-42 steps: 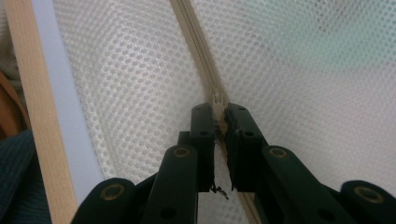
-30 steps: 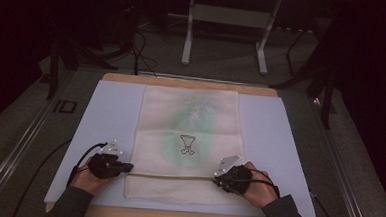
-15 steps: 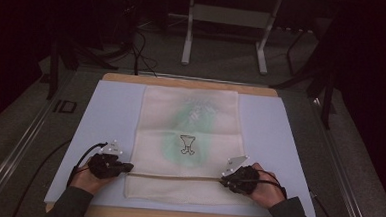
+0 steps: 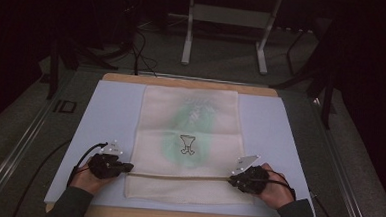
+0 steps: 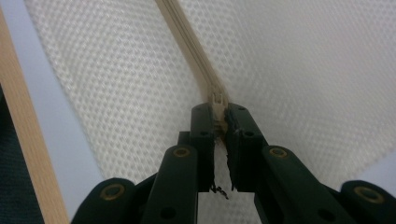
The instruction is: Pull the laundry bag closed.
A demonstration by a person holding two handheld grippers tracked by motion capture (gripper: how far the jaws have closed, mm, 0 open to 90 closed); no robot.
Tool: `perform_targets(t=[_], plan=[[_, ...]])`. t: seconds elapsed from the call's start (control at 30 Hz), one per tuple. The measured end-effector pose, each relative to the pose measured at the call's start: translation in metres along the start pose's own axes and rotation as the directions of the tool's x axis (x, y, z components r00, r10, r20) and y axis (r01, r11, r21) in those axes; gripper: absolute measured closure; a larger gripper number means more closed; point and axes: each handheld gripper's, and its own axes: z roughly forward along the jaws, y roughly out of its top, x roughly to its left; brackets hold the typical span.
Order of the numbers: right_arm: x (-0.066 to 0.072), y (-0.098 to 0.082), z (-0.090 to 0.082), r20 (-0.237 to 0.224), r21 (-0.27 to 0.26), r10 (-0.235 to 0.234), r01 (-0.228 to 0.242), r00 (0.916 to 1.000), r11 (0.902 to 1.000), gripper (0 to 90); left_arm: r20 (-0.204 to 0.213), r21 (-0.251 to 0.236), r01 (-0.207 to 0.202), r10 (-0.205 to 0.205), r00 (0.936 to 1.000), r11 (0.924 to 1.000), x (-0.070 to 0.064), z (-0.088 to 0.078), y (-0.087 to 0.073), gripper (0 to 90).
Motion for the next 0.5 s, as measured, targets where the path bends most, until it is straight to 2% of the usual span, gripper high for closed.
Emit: perform_targets(t=[0.4,0.5], plan=[[-0.011,-0.019,-0.008,0.007,0.011,0.04,-0.04,0.9992,0.9991,82.1,0.0,-0.001,0.001,-0.001,1.0,1.0,0.0,0.0,0.0,90.0],[-0.015,-0.03,-0.012,0.021,0.023,0.063,-0.063,0.9978,0.9977,82.1,-0.001,-0.001,0.001,-0.001,1.0,1.0,0.0,0.0,0.0,90.0]])
